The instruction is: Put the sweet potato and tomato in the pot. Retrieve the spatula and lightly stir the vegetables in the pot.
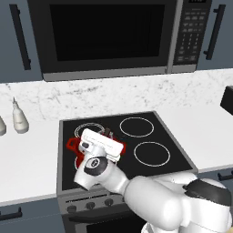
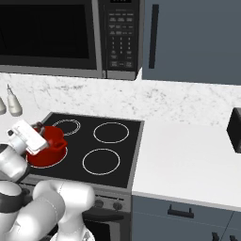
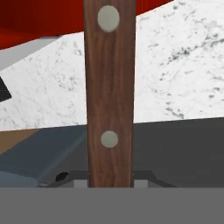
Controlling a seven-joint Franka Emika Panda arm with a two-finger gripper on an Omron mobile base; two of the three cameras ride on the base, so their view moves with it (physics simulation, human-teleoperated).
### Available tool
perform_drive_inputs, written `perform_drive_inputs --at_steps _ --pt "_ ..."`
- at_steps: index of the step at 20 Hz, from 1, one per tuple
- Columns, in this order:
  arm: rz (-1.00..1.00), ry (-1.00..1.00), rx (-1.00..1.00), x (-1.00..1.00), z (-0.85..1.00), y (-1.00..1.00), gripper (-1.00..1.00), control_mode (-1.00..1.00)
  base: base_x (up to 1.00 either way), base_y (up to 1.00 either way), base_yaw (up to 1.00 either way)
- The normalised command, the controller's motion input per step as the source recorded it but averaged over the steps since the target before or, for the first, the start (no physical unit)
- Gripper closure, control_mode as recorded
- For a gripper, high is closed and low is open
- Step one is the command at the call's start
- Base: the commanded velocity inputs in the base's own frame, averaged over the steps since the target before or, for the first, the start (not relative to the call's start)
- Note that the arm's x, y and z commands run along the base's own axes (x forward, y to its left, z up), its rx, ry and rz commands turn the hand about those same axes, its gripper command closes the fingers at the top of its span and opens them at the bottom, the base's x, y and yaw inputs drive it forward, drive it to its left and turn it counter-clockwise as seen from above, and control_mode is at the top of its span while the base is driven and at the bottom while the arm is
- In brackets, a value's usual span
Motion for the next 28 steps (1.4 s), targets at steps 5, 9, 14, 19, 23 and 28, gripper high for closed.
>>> perform_drive_inputs --at_steps 5,9,14,19,23,28 --pt "0.0 0.21 0.29 -0.02 0.06 0.09 1.0 -1.0 0.0 0.0 0.0" --pt "0.0 0.17 0.13 -0.17 0.71 0.03 1.0 -1.0 0.0 0.0 0.0" --pt "-0.04 0.1 0.01 -0.11 0.31 -0.02 1.0 -1.0 0.0 0.0 0.0" --pt "-0.01 0.07 0.0 0.02 -0.3 -0.34 1.0 -1.0 0.0 0.0 0.0" --pt "0.0 0.0 -0.1 0.02 -0.12 -0.36 1.0 -1.0 0.0 0.0 0.0" --pt "0.0 0.02 -0.11 0.02 -0.06 -0.12 1.0 -1.0 0.0 0.0 0.0"
